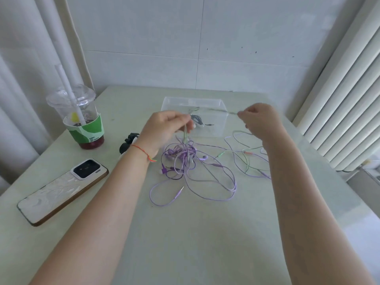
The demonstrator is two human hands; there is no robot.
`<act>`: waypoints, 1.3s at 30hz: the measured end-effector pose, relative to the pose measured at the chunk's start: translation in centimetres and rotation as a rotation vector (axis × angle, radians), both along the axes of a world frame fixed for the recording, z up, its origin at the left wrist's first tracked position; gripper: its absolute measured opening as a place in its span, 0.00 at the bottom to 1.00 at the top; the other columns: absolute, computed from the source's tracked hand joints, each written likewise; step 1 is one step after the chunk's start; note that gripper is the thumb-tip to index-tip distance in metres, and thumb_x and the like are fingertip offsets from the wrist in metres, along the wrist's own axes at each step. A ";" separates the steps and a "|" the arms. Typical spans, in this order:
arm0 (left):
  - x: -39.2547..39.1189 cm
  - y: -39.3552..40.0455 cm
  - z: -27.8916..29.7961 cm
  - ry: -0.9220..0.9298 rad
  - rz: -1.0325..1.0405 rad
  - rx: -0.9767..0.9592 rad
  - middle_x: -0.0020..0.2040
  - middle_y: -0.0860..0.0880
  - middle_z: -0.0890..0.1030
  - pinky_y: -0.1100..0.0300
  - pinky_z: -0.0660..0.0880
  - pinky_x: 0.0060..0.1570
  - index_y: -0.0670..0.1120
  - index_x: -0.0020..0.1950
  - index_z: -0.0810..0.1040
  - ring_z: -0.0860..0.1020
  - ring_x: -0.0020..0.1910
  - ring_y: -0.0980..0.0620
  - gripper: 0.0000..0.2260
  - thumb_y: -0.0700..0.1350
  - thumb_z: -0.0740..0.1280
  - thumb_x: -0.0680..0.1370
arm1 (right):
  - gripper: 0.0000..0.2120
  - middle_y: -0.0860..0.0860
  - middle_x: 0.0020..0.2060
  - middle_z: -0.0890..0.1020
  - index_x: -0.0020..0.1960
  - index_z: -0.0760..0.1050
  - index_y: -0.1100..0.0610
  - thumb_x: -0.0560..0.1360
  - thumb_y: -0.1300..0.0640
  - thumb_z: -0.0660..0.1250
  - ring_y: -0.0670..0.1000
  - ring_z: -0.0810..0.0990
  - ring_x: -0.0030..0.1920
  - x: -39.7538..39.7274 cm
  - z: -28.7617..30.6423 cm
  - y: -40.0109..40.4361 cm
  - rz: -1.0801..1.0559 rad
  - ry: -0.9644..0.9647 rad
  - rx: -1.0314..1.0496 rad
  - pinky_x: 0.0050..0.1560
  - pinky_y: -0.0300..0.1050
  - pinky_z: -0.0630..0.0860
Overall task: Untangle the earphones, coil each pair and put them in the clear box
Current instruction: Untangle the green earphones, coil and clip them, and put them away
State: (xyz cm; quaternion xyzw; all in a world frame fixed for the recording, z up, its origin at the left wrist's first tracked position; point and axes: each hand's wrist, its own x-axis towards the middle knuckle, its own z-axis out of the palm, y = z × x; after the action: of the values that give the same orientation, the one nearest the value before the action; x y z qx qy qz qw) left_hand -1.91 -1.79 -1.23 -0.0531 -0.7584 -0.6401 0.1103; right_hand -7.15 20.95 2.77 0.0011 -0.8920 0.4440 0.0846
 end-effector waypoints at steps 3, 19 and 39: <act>0.1 -0.3 0.5 0.019 0.006 0.105 0.37 0.47 0.83 0.55 0.76 0.50 0.45 0.41 0.82 0.80 0.43 0.46 0.10 0.44 0.65 0.80 | 0.11 0.53 0.36 0.76 0.50 0.79 0.66 0.74 0.61 0.63 0.51 0.72 0.40 0.1 -0.6 -0.2 0.096 -0.075 0.295 0.39 0.43 0.68; -0.3 -0.3 -0.2 -0.121 -0.037 -0.242 0.48 0.46 0.83 0.55 0.77 0.53 0.49 0.49 0.81 0.81 0.46 0.54 0.04 0.41 0.70 0.77 | 0.07 0.47 0.25 0.66 0.43 0.81 0.58 0.77 0.57 0.66 0.50 0.62 0.27 2.6 0.1 -3.4 0.461 -0.061 -0.129 0.29 0.41 0.62; 0.5 0.5 0.6 -0.133 -0.081 0.094 0.33 0.46 0.79 0.56 0.77 0.46 0.44 0.42 0.81 0.77 0.35 0.49 0.04 0.38 0.69 0.77 | 0.06 0.47 0.22 0.62 0.43 0.84 0.50 0.75 0.52 0.69 0.50 0.59 0.27 3.5 0.8 -3.1 0.546 -0.069 0.155 0.25 0.39 0.57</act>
State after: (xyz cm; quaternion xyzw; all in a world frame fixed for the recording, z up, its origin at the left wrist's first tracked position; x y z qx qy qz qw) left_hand -1.45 -1.27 -0.64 -0.0357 -0.7305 -0.6810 0.0361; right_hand -3.61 17.82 3.52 0.2328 -0.8923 0.3807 -0.0686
